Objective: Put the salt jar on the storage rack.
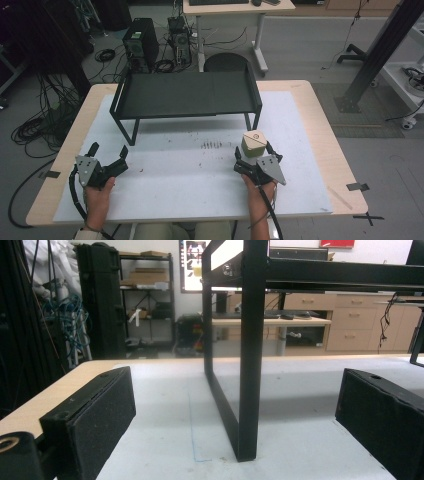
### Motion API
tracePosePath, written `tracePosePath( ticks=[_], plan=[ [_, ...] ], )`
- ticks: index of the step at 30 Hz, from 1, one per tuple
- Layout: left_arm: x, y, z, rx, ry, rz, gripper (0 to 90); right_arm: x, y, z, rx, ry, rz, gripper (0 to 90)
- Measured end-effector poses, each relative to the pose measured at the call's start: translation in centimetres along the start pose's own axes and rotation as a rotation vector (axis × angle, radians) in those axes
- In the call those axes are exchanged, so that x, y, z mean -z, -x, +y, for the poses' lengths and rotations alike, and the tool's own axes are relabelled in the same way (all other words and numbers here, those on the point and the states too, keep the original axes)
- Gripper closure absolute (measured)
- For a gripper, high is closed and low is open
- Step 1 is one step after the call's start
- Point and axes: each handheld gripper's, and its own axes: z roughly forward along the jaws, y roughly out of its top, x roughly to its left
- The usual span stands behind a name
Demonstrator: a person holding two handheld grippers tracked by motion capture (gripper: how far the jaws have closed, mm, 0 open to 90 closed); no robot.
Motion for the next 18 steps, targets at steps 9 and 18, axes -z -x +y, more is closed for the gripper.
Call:
tracePosePath(
  ticks=[9,18],
  plan=[
    [0.01,0.0,-0.01,0.0,0.0,0.0,3.0,-0.12,0.02,-0.19,0.006,-0.003,0.002,1.7],
    [0.02,0.01,-0.01,0.0,0.001,0.0,3.0,-0.18,-0.01,-0.18,0.011,-0.013,-0.008,0.5]
  ],
)
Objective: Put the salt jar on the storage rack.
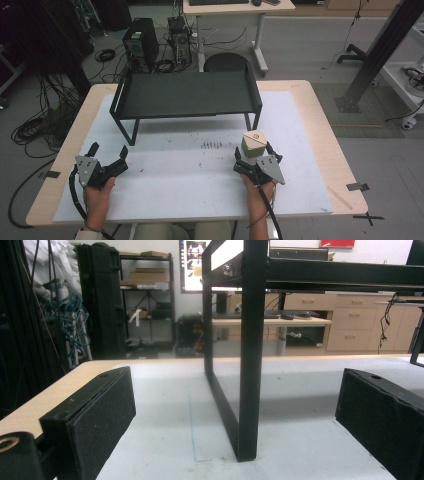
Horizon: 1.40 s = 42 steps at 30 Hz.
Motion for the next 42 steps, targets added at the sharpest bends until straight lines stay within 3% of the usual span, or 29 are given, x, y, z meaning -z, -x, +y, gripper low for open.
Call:
tracePosePath(
  ticks=[42],
  plan=[
    [0.01,0.0,0.0,0.0,0.0,0.0,3.0,0.0,0.01,-0.02,0.003,0.002,0.005,2.5]
  ],
)
